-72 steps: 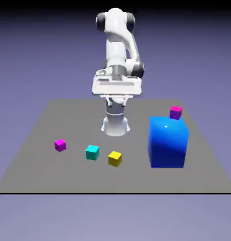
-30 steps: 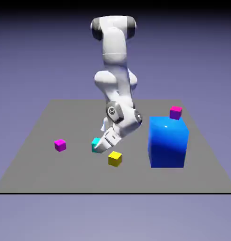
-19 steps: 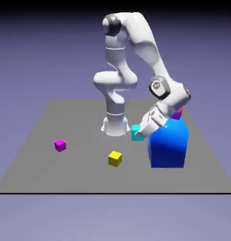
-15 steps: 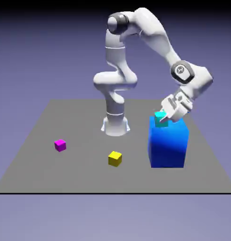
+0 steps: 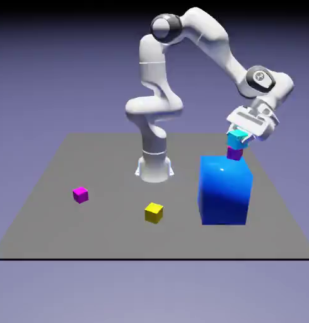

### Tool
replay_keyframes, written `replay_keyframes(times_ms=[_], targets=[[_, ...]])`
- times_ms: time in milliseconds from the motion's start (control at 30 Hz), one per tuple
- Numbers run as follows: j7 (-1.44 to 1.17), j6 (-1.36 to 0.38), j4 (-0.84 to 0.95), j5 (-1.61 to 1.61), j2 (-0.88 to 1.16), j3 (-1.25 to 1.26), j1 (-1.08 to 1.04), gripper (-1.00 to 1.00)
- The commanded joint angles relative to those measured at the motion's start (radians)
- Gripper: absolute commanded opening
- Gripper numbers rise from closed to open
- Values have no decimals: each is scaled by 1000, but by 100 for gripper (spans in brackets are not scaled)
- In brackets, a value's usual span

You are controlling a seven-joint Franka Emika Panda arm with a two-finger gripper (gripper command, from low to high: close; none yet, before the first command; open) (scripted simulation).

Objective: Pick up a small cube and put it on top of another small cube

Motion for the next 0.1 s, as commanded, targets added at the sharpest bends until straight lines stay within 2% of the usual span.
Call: replay_keyframes(times_ms=[0, 67], targets=[[-4, -36, 36, 4, 5, 8, 4, 100], [-11, -92, 94, 10, 12, 21, 10, 100]])
